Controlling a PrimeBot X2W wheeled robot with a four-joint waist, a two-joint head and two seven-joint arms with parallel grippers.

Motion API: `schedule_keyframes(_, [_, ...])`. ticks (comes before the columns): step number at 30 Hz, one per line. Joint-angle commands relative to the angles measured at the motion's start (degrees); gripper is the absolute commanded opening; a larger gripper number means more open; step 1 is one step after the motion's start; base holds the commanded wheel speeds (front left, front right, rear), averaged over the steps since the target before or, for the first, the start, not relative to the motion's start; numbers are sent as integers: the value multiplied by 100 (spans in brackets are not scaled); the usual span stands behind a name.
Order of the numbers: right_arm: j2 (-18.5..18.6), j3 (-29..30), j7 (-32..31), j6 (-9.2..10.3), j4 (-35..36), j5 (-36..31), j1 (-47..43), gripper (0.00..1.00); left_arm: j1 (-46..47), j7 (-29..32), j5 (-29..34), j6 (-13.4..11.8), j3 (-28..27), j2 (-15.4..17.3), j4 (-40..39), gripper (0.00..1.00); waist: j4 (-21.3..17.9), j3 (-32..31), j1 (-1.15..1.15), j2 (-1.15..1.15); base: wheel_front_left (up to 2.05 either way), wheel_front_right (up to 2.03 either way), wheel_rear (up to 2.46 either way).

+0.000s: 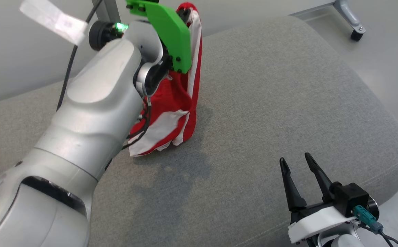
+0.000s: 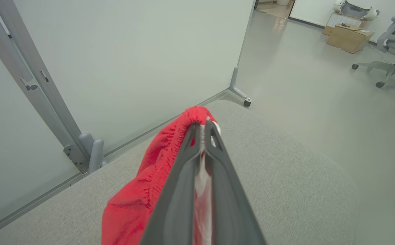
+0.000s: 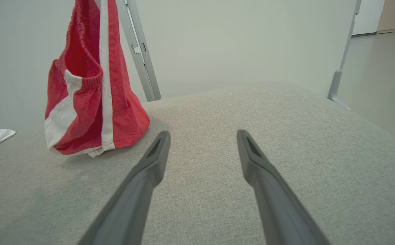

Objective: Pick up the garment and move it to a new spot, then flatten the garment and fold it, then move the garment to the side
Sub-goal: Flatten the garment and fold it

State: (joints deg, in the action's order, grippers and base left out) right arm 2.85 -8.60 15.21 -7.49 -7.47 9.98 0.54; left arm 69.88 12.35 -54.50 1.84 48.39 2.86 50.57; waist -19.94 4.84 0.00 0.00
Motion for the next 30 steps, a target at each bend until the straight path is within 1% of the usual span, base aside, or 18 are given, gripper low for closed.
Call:
schedule_keyframes(1, [9, 17, -2, 0, -32, -15, -100, 100, 299, 64, -93, -36, -38, 5, -127, 0, -28, -285, 0, 0, 0, 0, 0])
schedule_keyframes(3, [8, 22, -2, 0, -49, -31, -149, 100, 571, 116, -156, -123, -97, 4, -290, 0, -22, -374, 0, 0, 0, 0, 0])
schedule_keyframes(6, [6, 19, -2, 0, -25, -26, -162, 100, 919, 177, -236, -320, -103, 9, -530, 0, 24, -420, 0, 0, 0, 0, 0])
schedule_keyframes(10, [8, -5, -2, 0, -20, -1, -146, 100, 856, 408, -471, -378, -8, 11, -679, 0, 72, -430, 0, 0, 0, 0, 0])
schedule_keyframes(14, [7, 54, -2, 0, 44, 86, -164, 100, 128, 703, -821, -338, 75, 61, -753, 0, 178, -350, 0, 0, 0, 0, 0])
schedule_keyframes(17, [5, -57, -2, 0, 23, 126, -142, 100, -725, 772, -1041, -353, 85, 265, -725, 0, 271, -231, 0, 0, 0, 0, 0])
schedule_keyframes(19, [14, -64, -2, 0, 23, 148, -116, 100, -1359, 804, -1210, -302, 120, 396, -695, 0, 321, -162, 0, 0, 0, 0, 0])
schedule_keyframes(25, [9, -20, -2, 0, 59, 93, -60, 100, -2741, 429, -1519, -209, -30, 920, -762, 0, 440, -29, 0, 0, 0, 0, 0])
schedule_keyframes(30, [9, 16, -2, 0, 72, -12, -10, 100, -3199, -132, -1399, -172, -126, 1264, -870, 0, 617, 16, 0, 0, 0, 0, 0])
